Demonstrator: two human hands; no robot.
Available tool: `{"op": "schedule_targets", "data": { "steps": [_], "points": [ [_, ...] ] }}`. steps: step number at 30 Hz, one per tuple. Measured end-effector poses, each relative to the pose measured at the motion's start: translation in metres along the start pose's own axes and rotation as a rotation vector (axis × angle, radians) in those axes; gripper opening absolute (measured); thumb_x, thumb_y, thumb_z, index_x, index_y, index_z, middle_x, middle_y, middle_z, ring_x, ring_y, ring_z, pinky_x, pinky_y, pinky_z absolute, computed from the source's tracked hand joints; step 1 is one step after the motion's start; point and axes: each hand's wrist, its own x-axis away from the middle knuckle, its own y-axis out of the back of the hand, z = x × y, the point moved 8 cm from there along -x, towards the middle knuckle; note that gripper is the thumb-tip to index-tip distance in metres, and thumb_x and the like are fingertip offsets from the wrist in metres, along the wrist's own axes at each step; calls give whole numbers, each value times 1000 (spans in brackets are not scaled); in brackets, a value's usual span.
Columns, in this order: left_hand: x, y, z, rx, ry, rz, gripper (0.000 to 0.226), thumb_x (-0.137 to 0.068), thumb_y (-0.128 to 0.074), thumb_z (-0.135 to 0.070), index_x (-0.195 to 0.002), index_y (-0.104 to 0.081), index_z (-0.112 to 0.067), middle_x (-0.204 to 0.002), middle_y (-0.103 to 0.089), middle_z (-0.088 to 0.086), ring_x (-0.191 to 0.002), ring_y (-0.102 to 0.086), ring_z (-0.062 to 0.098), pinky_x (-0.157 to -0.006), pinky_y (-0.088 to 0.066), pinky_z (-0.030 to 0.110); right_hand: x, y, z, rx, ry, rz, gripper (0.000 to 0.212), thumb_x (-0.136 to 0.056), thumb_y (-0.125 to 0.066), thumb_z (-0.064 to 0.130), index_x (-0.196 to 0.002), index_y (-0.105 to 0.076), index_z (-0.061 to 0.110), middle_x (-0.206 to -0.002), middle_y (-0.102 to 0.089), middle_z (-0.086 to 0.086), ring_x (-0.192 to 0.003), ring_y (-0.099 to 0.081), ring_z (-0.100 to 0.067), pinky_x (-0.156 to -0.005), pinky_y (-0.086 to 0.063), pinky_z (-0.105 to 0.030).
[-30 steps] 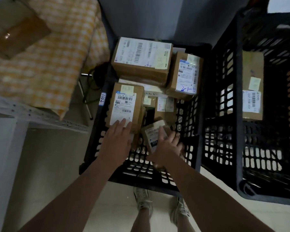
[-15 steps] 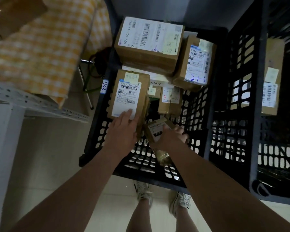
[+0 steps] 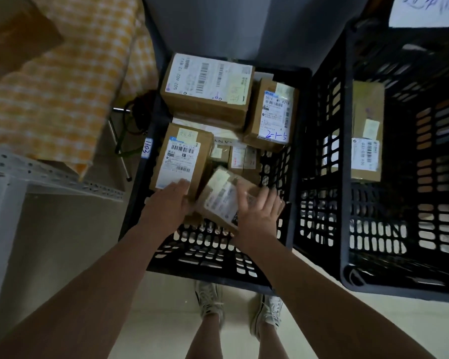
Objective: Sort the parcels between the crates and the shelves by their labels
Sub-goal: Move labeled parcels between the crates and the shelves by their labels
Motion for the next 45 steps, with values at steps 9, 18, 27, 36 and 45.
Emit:
{"op": "schedule_targets", "data": {
  "steps": [9, 18, 27, 36, 45],
  "points": [
    [-2, -7, -4, -201, -98, -50, 48, -92, -55, -24, -138, -44, -16, -146, -36, 12, -129, -35, 31, -102, -35, 41, -55, -43, -1, 168, 63, 79, 128, -80, -74, 19, -136, 41, 33, -150, 23, -34, -139, 18, -51, -115, -6, -56],
    [-15, -17, -4, -228, -136, -287, 53, -80, -71, -21, -130, -53, -17, -134, -49, 16, -123, -44, 35, -96, -40, 49, -117, -96, 0, 173, 58, 43, 108, -86, -66, 34, -143, 25, 43, -154, 14, -29, -140, 12, -52, -112, -5, -64],
    [-14, -24, -1, -283, -141, -273, 61, -86, -63, -24, -143, -40, -18, -145, -40, 16, -133, -36, 33, -105, -34, 48, -124, -93, 4, 138, 71, 179, 110, -78, -62, 65, -144, 22, 44, -151, 32, -22, -138, 21, -50, -107, 4, -68],
    [10, 2, -23, -382, -32, -157, 58, -98, -43, -35, -150, -19, -26, -156, -16, 8, -143, -16, 25, -113, -21, 38, -69, 19, 6, 134, 266, -100, 71, -96, -50, 41, -150, -11, 17, -158, -2, -19, -146, -4, -35, -116, -14, -48],
    [123, 102, -115, -352, 69, -357, 51, -94, -47, -26, -143, -37, -17, -149, -33, 13, -136, -30, 30, -107, -28, 41, 77, 168, -7, 203, 614, -383, 42, -99, -39, 31, -136, -40, 13, -139, -36, -15, -128, -33, -33, -102, -34, -43]
  ]
}}
